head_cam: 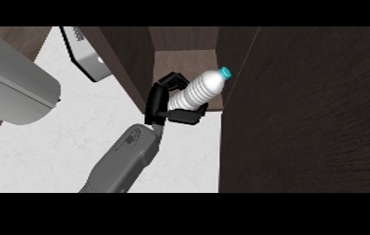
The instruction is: Pick up the bottled water, place it into the cabinet and close the cabinet
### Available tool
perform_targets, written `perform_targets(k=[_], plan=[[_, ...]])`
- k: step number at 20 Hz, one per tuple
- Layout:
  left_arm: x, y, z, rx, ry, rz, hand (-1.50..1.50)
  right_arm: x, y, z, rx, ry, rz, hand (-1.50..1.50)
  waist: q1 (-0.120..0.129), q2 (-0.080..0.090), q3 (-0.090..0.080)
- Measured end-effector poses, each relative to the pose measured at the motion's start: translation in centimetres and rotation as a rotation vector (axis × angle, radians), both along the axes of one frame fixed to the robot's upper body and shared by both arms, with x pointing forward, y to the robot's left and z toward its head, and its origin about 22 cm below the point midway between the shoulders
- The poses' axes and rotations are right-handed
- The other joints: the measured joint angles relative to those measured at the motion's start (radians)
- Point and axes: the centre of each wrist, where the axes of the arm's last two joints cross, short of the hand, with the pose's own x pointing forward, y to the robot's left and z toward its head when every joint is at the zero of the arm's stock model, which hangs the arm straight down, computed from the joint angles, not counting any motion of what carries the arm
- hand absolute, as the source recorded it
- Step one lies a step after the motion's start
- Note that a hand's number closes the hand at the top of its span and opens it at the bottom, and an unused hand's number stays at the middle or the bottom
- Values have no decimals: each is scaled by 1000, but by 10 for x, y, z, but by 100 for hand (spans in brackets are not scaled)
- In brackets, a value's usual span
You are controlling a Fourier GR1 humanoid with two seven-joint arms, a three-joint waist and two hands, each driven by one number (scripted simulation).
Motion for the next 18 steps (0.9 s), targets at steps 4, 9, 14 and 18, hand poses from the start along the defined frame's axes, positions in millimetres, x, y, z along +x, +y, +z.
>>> perform_targets(k=[4, 9, 14, 18], plan=[[20, -9, 14, 20, 26, 31, 150, 1, -4, 0, -14, -7, 10, -150, -7, 5, 0], [46, -10, 32, 15, 61, 92, 150, 2, -5, 0, -12, -11, 17, -150, -11, 9, 0], [61, -5, 33, 97, 75, 209, 150, 2, -9, 0, -18, -19, 26, -150, -19, 14, 0], [69, 3, 29, 253, 47, 307, -150, 1, -13, 0, -30, -22, 34, -150, -26, 17, 1]])
